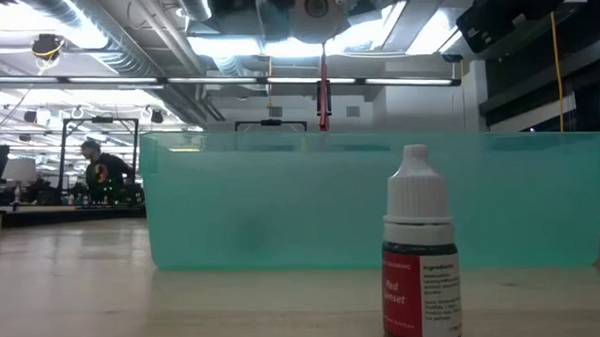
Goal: Pick & Place food coloring
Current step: Put the small blue food coloring bottle into the blue bin
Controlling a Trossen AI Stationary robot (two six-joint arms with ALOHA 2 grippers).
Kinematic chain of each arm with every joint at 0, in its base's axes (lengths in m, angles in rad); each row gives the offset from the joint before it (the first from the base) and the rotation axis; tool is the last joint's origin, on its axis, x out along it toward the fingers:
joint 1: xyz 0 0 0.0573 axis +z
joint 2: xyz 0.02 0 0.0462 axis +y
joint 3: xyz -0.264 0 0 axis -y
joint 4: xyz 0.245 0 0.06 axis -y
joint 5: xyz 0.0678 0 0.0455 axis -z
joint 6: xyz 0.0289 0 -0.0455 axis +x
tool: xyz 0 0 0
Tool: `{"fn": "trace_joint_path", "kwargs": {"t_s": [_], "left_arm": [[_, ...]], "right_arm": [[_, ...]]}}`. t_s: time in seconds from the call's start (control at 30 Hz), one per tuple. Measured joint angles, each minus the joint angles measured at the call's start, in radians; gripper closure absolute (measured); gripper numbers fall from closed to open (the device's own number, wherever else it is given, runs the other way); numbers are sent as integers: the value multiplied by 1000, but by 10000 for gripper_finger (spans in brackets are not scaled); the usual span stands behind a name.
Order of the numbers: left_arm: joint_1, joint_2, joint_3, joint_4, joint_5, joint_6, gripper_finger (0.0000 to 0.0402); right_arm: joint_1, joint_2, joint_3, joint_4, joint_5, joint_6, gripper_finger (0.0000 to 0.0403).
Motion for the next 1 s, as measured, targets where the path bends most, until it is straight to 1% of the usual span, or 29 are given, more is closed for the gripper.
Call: {"fn": "trace_joint_path", "kwargs": {"t_s": [0.07,0.2,0.3,0.47,0.67,0.83,1.0], "left_arm": [[-6,18,-19,26,1,12,339],[-14,35,-109,112,1,7,339],[-14,34,-184,194,7,-27,339],[-20,33,-281,276,19,-60,339],[-19,33,-359,332,50,-69,339],[-12,32,-390,352,57,-63,339],[-10,33,-425,400,89,-41,339]], "right_arm": [[0,0,0,0,0,1,240],[0,0,0,0,0,1,240],[0,0,0,0,0,2,240],[0,0,0,0,0,1,240],[0,0,0,0,0,2,240],[0,0,0,0,0,3,240],[0,0,0,0,0,3,240]]}}
